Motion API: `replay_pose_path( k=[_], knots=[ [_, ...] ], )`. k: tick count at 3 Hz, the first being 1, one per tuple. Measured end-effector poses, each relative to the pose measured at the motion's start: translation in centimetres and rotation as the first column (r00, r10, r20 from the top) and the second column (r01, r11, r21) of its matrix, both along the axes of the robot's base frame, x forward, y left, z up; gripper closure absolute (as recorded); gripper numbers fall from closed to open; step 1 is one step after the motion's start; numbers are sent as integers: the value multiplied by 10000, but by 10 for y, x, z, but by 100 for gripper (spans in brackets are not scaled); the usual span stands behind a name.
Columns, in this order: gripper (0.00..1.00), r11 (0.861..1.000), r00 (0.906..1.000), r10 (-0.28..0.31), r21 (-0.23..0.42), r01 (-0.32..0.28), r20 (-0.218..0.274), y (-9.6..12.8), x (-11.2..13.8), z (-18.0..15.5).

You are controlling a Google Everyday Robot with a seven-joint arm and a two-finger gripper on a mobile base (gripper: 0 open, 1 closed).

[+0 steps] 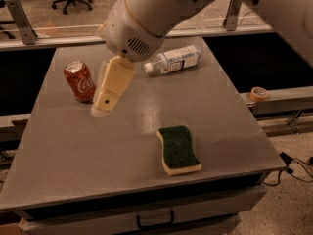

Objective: Pick coke can

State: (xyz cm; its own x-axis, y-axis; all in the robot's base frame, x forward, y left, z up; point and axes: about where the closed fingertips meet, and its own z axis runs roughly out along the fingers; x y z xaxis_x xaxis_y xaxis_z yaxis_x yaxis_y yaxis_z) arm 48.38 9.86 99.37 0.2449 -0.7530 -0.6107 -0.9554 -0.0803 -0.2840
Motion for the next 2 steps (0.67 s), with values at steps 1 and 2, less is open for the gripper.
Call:
replay_pose_path(
  k=[1, 2],
  knots=[
    [0, 9898, 9995, -247, 1396, 268, -171, 58, 46, -33],
    [0, 9781, 9983, -513, 2005, 559, -279, 78, 69, -48]
  ],
)
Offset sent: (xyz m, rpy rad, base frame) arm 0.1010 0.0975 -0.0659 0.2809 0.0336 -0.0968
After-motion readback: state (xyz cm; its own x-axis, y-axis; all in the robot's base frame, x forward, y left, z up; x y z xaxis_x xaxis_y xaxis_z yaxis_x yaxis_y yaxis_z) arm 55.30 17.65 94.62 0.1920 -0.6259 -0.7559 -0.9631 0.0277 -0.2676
